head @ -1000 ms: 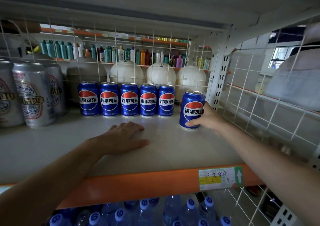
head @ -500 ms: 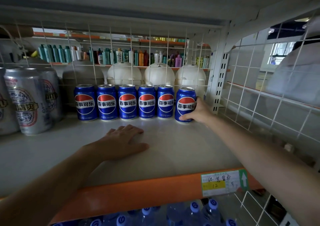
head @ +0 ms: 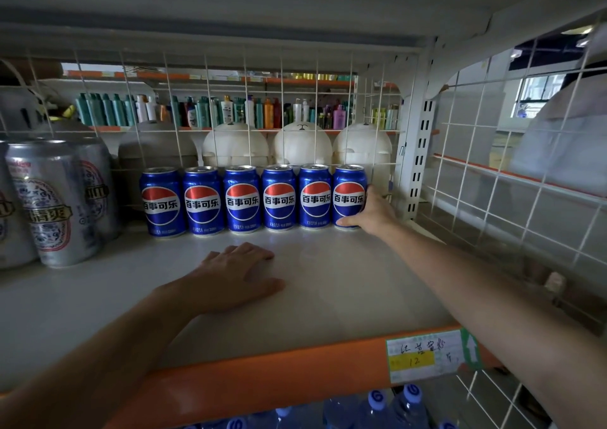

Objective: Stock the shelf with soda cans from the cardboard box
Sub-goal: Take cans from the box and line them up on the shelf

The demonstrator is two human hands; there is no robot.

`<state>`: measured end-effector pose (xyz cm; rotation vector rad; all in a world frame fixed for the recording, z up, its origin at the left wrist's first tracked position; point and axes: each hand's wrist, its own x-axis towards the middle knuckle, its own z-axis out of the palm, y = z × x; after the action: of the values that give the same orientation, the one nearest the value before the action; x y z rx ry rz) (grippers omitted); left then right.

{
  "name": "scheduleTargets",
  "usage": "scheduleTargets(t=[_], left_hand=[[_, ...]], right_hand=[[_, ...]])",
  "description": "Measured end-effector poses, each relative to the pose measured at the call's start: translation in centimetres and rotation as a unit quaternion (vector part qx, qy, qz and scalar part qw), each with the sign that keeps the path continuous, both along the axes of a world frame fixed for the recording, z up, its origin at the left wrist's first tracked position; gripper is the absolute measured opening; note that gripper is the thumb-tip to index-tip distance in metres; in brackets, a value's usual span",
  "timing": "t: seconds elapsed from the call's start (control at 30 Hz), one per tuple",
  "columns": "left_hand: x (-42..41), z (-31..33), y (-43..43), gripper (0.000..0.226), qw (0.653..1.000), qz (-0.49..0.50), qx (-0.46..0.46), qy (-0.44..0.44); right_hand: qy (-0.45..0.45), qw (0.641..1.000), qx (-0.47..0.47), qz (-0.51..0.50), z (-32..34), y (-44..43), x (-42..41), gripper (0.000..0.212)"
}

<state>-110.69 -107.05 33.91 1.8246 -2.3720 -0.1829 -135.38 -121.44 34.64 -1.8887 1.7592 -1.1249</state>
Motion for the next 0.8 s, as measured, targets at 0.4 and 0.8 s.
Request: scheduleTargets(t=[0.4, 0.8], left_hand=[[-0.08, 0.17, 0.46, 0.058, 1.0, -0.006, 0.007, 0.002], [0.02, 0.15, 0.41, 0.058, 1.0, -0.005, 0.01, -0.002]], right_hand=[[-0.01, 0.999, -0.031, 0.005, -0.69, -0.3, -0.05, 0.079], [-0.032, 0.998, -0.018, 0.042, -0.66, -0.49, -0.59, 0.075]])
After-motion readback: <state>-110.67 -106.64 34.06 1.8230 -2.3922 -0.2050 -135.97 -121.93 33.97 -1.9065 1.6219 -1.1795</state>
